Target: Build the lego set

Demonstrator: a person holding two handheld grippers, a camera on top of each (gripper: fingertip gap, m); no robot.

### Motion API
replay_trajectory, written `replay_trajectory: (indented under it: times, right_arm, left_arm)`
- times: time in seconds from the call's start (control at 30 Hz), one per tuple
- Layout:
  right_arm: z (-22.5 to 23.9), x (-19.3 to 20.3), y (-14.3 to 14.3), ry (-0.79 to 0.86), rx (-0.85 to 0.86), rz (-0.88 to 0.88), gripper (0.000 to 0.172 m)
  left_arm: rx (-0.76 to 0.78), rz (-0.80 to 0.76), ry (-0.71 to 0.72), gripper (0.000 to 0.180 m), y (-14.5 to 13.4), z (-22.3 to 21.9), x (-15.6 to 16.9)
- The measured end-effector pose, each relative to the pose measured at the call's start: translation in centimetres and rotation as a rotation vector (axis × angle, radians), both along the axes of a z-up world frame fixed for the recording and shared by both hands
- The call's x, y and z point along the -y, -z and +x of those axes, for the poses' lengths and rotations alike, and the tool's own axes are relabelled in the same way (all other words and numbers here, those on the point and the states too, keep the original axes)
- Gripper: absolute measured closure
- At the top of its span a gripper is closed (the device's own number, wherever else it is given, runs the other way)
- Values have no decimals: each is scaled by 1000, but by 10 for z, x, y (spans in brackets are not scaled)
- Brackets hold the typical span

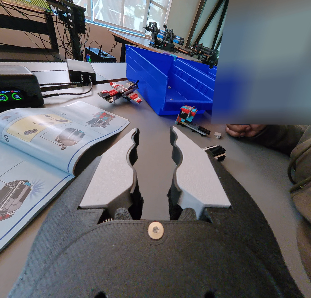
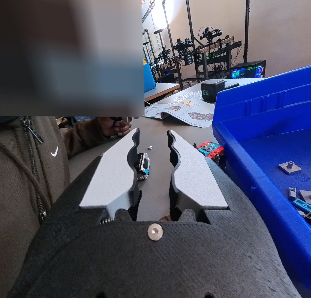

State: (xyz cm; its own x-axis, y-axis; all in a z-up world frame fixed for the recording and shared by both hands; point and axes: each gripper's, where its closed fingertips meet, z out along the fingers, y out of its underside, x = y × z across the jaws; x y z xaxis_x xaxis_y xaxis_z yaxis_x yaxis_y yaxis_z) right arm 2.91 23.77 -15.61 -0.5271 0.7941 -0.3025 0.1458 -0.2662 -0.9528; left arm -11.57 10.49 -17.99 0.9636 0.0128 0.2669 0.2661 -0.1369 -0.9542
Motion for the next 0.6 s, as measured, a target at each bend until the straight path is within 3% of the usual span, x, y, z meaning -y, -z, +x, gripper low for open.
replay_trajectory:
  times: [0.6]
  right_arm:
    - [-2,-1,2,5,15,-4,138]
  left_arm:
    - [1,2,-8,144,0,-1,1]
